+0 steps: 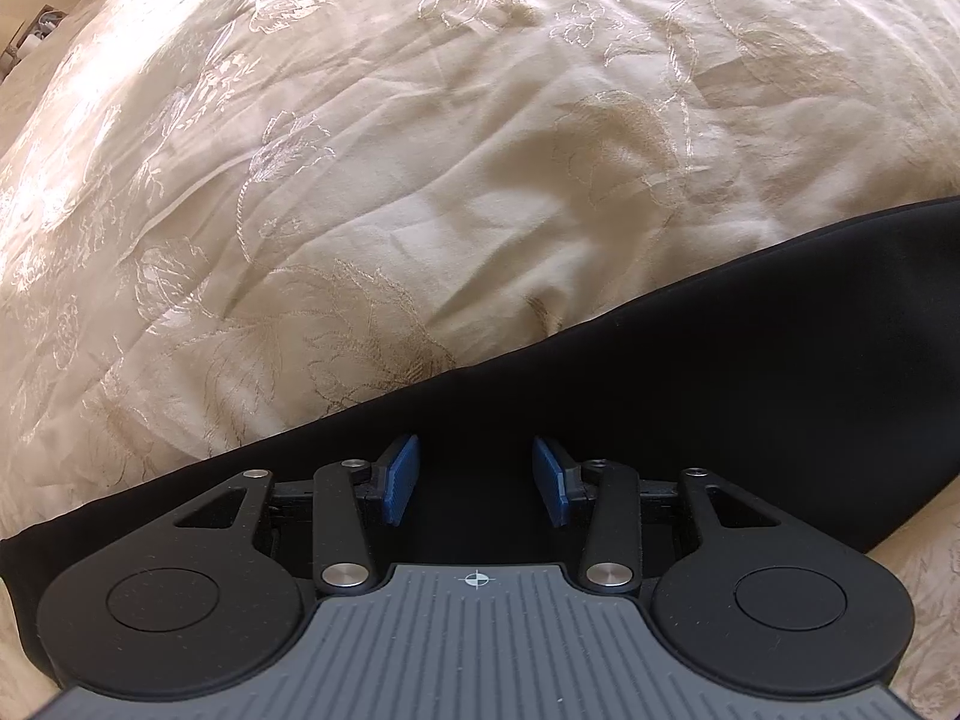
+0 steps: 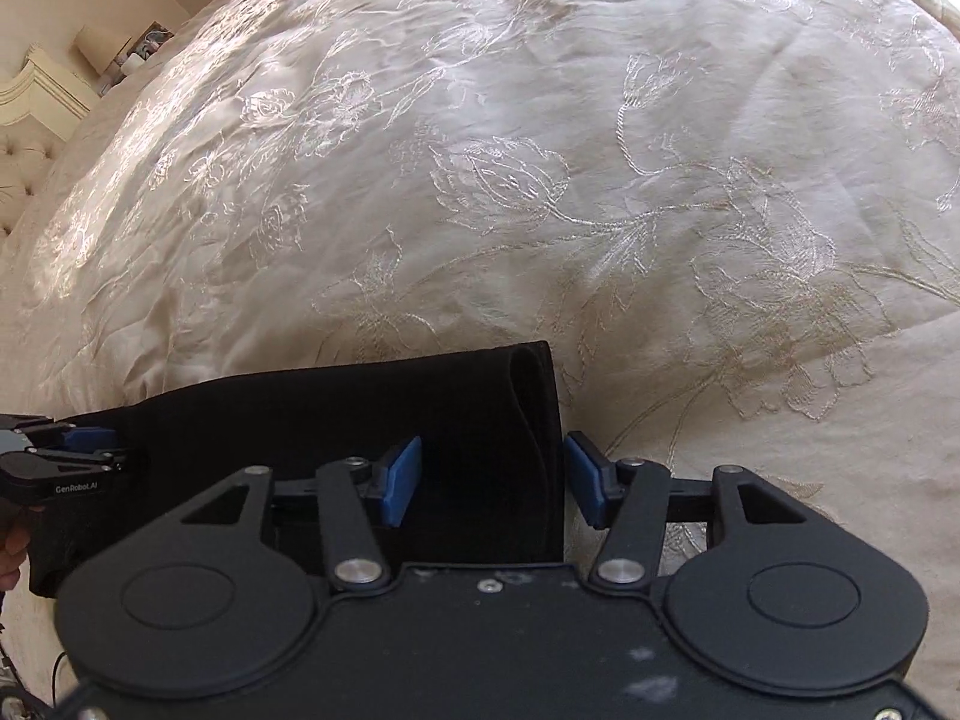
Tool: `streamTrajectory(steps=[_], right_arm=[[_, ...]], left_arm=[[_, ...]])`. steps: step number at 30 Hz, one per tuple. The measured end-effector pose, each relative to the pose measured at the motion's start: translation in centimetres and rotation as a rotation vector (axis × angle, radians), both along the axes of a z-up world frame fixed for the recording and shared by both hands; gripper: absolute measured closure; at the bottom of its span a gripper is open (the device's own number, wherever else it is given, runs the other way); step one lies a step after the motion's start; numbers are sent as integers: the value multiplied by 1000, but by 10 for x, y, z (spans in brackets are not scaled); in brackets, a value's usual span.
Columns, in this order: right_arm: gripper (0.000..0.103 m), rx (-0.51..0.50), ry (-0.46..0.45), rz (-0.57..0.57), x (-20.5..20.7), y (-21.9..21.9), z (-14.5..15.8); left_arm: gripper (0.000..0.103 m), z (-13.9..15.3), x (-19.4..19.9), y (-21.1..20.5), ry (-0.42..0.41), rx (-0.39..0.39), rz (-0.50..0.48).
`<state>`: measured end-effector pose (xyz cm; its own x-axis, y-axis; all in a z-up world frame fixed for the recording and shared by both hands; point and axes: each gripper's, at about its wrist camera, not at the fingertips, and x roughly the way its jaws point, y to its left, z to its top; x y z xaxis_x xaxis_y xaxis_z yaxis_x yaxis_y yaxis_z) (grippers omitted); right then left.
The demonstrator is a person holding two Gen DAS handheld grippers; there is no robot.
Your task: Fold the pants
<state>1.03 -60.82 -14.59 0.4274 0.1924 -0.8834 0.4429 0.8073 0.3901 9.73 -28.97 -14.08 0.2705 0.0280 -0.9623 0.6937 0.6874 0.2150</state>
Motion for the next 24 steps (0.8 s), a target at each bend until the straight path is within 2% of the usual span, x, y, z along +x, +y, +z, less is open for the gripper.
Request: streamTrajectory(steps=[3,6,8,10,11,14,18,21,24], right_arm=[[44,42,-2,-25,2,-7,-3],[47,28,-7,5,1,-6,-2],[56,8,-3,12,-1,-6,0],[87,3,-1,-14,-5,-9,4],[94,17,-10,-33,-7,-12,6],[94,8,-37,-53,-15,-13,19],[94,-4,-68,-69,-22,-10,35],[94,-3,-100,-82,-27,-10,47],[94,-4,-122,-79,-28,-9,60]], left_arm=[[61,-1,-1,-2,-5,6,-6],[61,0,-2,-3,-8,12,-10],[61,2,-4,-4,-9,15,-12],[61,8,-5,-5,-10,17,-5],[62,14,-6,-5,-13,15,2],[62,37,-15,-10,-18,-50,-6],[62,53,-34,-29,-19,-102,-90],[62,43,-43,-45,-15,-92,-127],[61,22,-40,-56,-19,-43,-129]])
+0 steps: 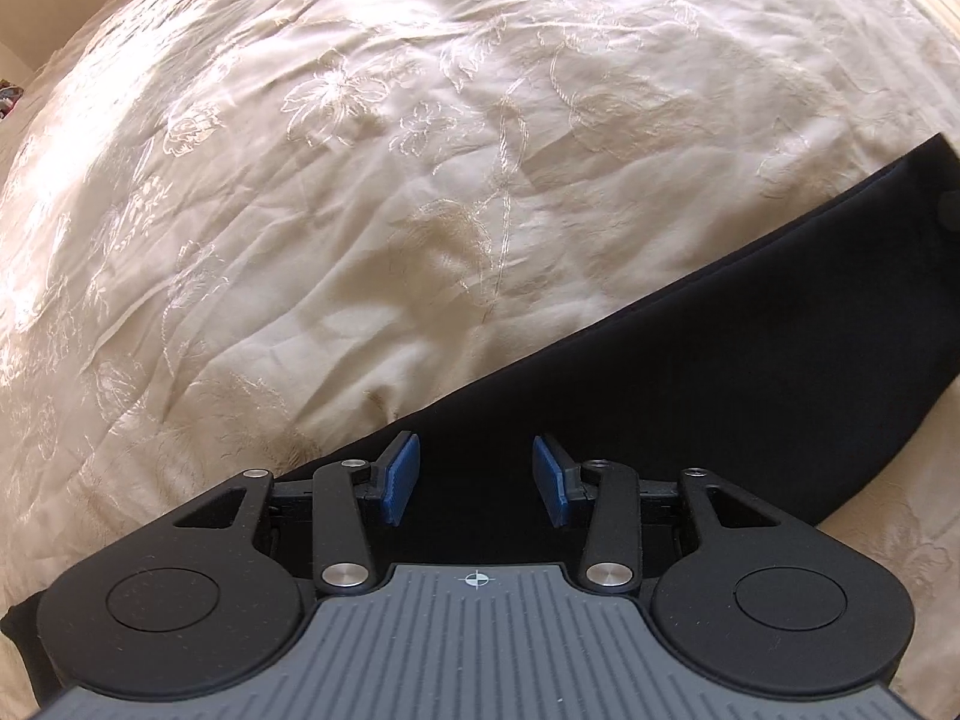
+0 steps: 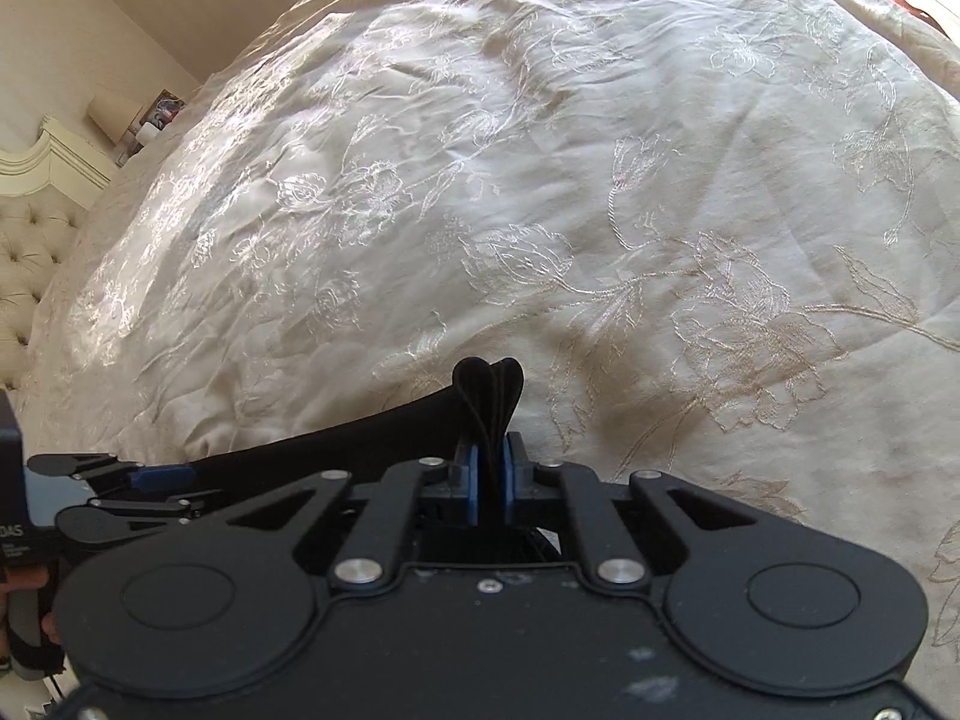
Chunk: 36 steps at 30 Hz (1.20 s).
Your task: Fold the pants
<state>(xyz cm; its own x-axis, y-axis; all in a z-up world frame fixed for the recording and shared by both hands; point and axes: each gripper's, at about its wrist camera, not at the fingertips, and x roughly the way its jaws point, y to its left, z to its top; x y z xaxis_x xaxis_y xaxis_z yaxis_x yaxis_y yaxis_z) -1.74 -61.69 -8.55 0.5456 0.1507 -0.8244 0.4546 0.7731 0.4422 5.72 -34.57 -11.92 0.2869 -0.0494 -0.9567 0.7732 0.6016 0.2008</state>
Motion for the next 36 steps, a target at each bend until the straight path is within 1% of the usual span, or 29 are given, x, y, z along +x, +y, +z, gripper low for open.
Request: streamTrajectory(steps=[2,4,7,9,11,14,17,20,21,23,24,26,28,30,32,34,36], right_arm=[[94,9,-19,3,-1,2,8],[94,21,-36,2,1,7,16],[94,30,-53,6,5,15,27],[94,33,-61,14,7,22,35],[94,33,-66,20,8,29,41],[94,29,-71,27,11,41,50],[94,27,-77,38,14,54,60],[94,12,-80,59,21,71,71],[94,13,-80,62,24,77,74],[94,21,-79,64,29,91,81],[94,24,-79,67,32,99,84],[94,28,-79,77,39,115,90],[94,37,-85,93,46,137,96],[94,55,-91,109,56,162,99],[94,71,-99,132,69,190,99],[94,88,-99,148,84,219,95],[94,103,-99,162,100,249,85]], left_arm=[[61,-12,4,-4,0,21,4],[61,-19,4,-9,-12,35,-2],[62,-17,2,-11,-34,46,-26],[62,-8,1,-5,-33,21,-23],[62,3,4,9,-24,-18,19],[62,16,8,33,-17,-53,82],[62,23,1,52,8,-89,94],[62,13,-7,50,20,-71,56],[62,6,-8,48,23,-58,44],[61,-12,-6,41,55,-15,28],[61,-16,-4,41,64,-16,32],[61,-11,4,48,85,-55,67],[62,1,12,62,84,-95,119],[62,16,22,86,51,-123,164],[62,27,31,113,16,-134,203],[62,36,42,145,-8,-145,250],[62,43,54,175,-15,-151,306]])
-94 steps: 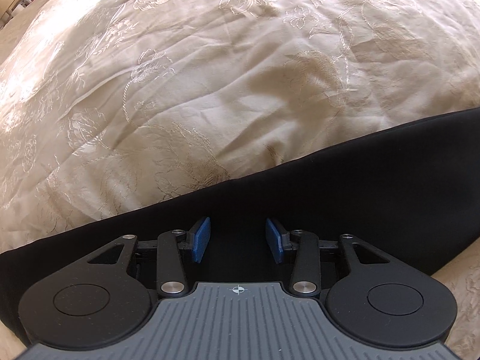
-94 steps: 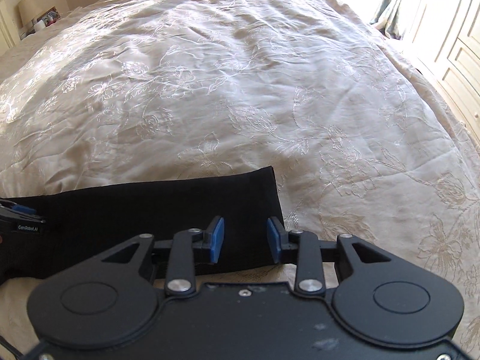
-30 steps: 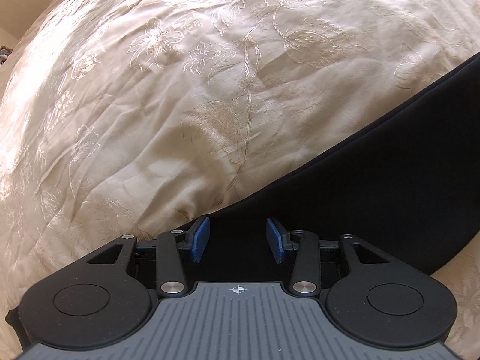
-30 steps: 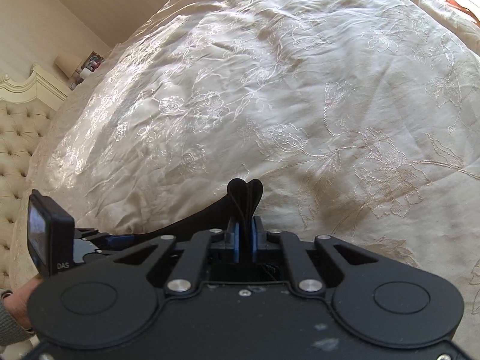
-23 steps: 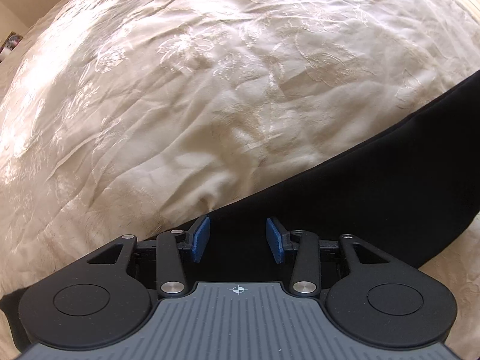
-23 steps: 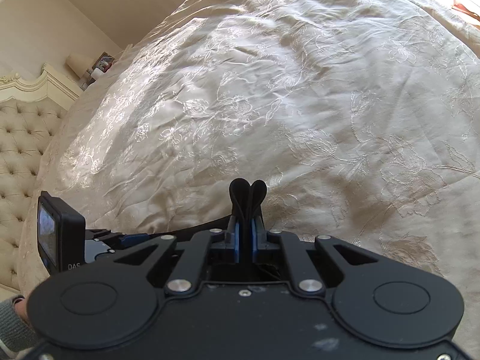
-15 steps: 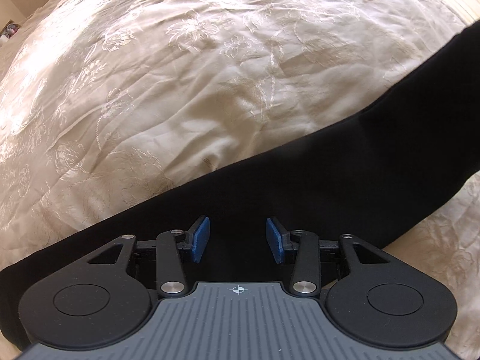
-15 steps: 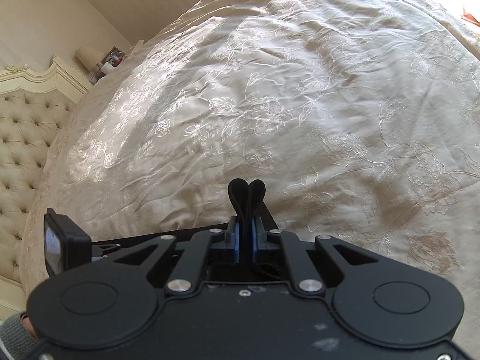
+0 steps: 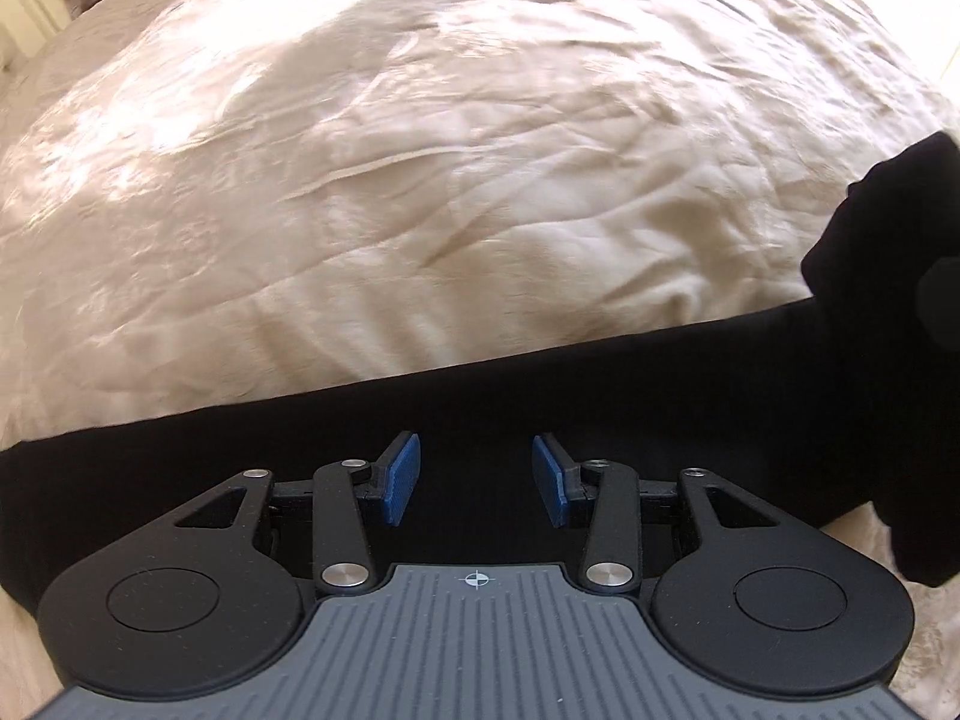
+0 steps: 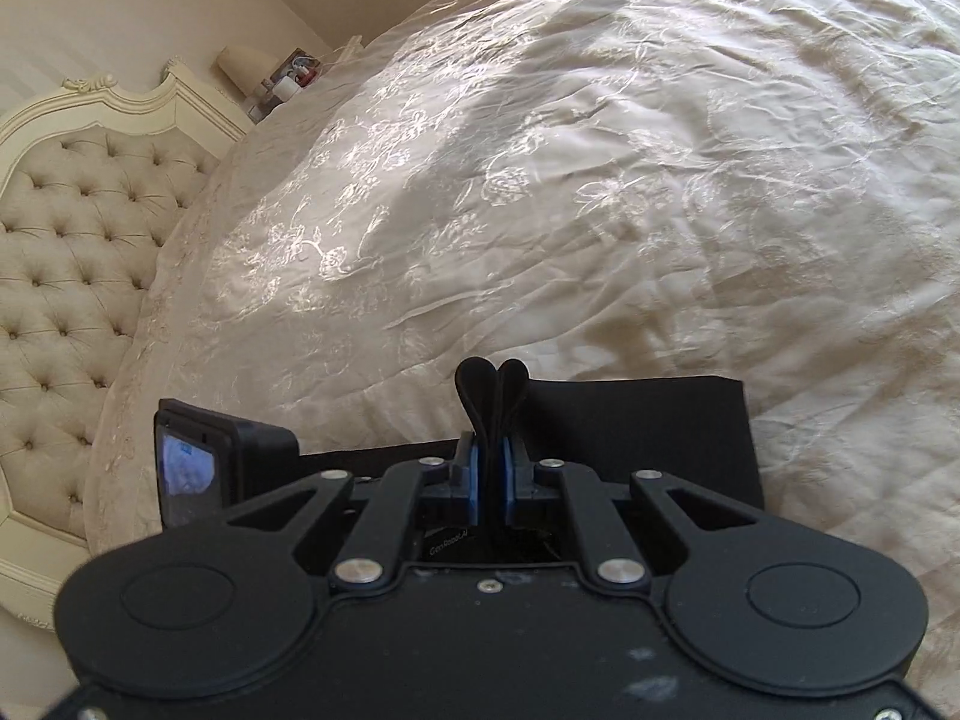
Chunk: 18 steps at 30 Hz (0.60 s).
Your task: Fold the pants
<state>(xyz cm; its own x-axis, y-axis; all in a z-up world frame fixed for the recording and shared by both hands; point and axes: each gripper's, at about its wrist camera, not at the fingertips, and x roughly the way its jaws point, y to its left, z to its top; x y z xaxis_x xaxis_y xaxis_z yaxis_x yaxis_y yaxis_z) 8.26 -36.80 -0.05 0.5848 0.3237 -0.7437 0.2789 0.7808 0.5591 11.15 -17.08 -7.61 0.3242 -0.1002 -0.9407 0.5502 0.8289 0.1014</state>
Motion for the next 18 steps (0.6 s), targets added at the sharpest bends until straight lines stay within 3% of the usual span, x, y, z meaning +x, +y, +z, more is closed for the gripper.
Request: streamTrajectory(steps=[4,9,12,14,18], right_arm=[[94,26,28,25,31,53,-30],[94,-26,94,51,58,103,-71],[84,-61,115,69,63,120,-89],[72,-56,109,75,62,126,-94],[68,-69,42,88,47,130,-76]], left_arm=[[62,4,19,53,0,15,82],[62,2,28,102,16,36,121],[62,2,28,121,42,25,119],[62,1,29,127,52,16,107],[62,7,31,129,51,-24,64]])
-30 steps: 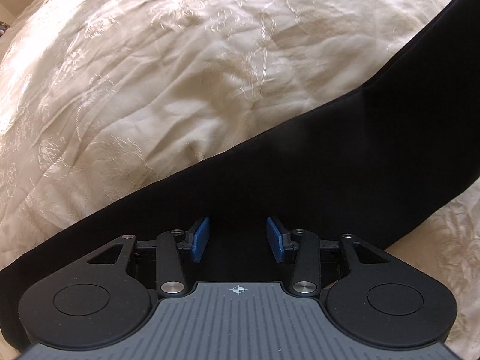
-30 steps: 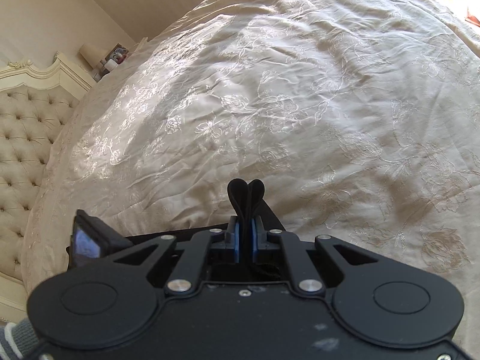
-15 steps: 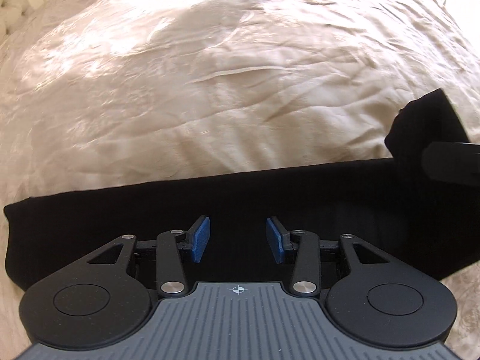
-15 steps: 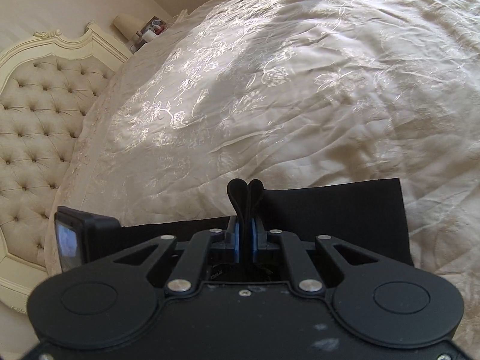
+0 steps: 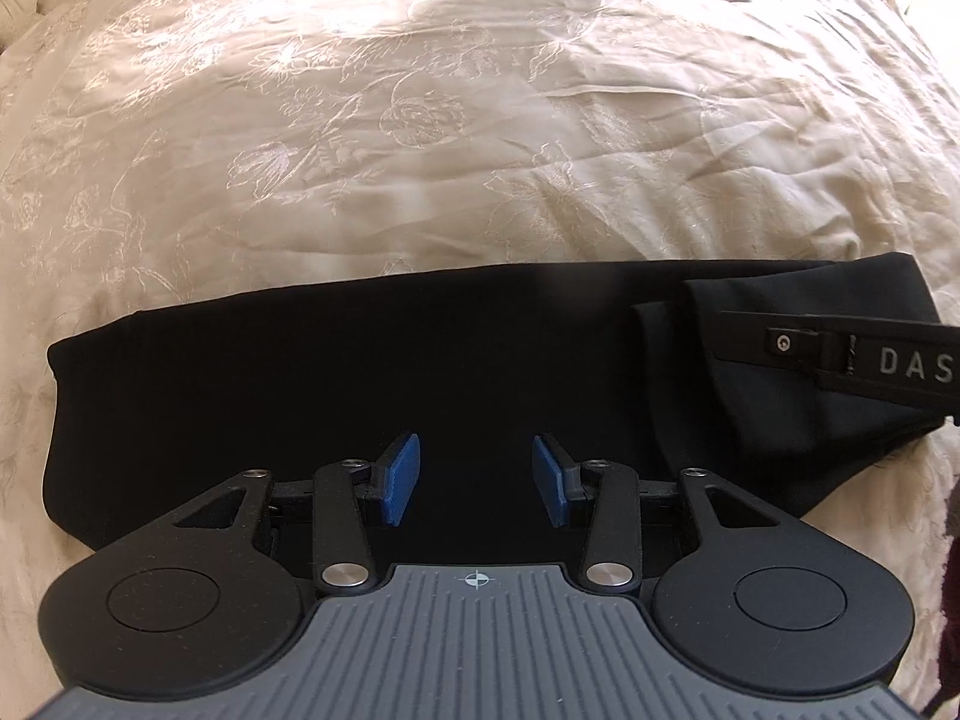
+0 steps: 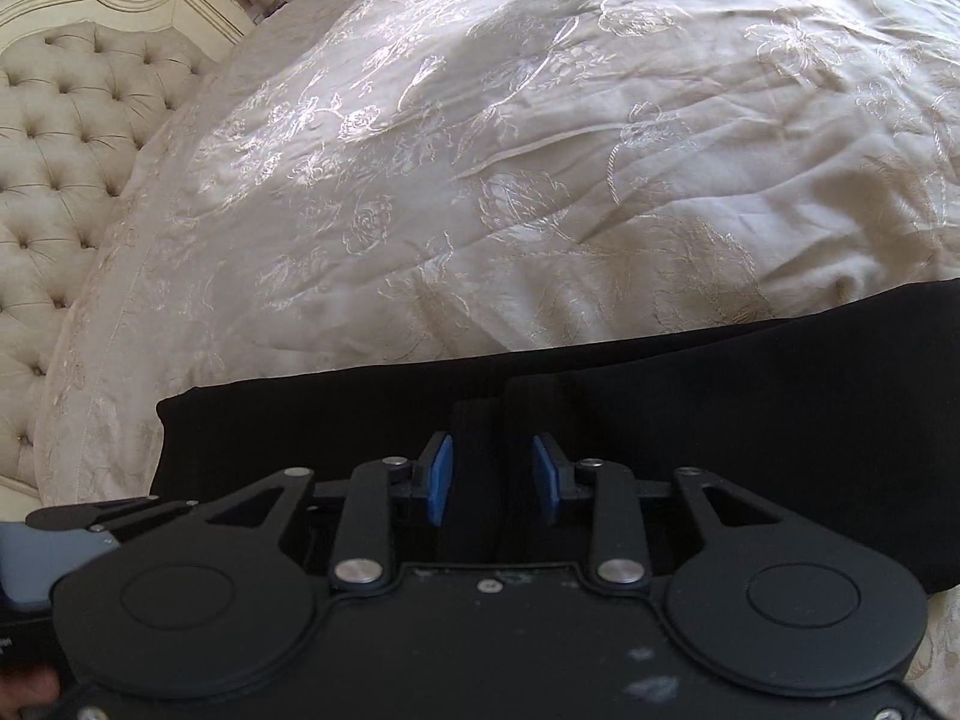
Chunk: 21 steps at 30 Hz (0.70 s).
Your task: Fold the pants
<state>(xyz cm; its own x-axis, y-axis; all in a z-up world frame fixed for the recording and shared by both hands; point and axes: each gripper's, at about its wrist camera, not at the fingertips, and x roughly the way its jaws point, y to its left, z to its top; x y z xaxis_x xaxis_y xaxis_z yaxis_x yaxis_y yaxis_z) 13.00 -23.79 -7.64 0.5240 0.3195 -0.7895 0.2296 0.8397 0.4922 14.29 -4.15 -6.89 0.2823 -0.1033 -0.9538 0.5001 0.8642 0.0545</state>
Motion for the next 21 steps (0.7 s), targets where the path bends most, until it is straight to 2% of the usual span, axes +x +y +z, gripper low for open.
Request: streamTrajectory(steps=[5,9,13,16,21], right_arm=[[67,-80,-46,-40,-33,-8,26],[67,-150,-3,-146,-62,-27,28],[66,-184,35,-231,-81,-50,26],[65,-186,41,-238,-92,-67,26],[65,-241,48,-187,-96,-78,26]], left_arm=[[62,4,8,-12,11,-70,-48],[62,4,12,-29,23,-104,-67],[62,-3,11,-51,77,-137,-83],[61,-17,7,-68,123,-116,-81],[60,-42,3,-89,163,-43,-57]])
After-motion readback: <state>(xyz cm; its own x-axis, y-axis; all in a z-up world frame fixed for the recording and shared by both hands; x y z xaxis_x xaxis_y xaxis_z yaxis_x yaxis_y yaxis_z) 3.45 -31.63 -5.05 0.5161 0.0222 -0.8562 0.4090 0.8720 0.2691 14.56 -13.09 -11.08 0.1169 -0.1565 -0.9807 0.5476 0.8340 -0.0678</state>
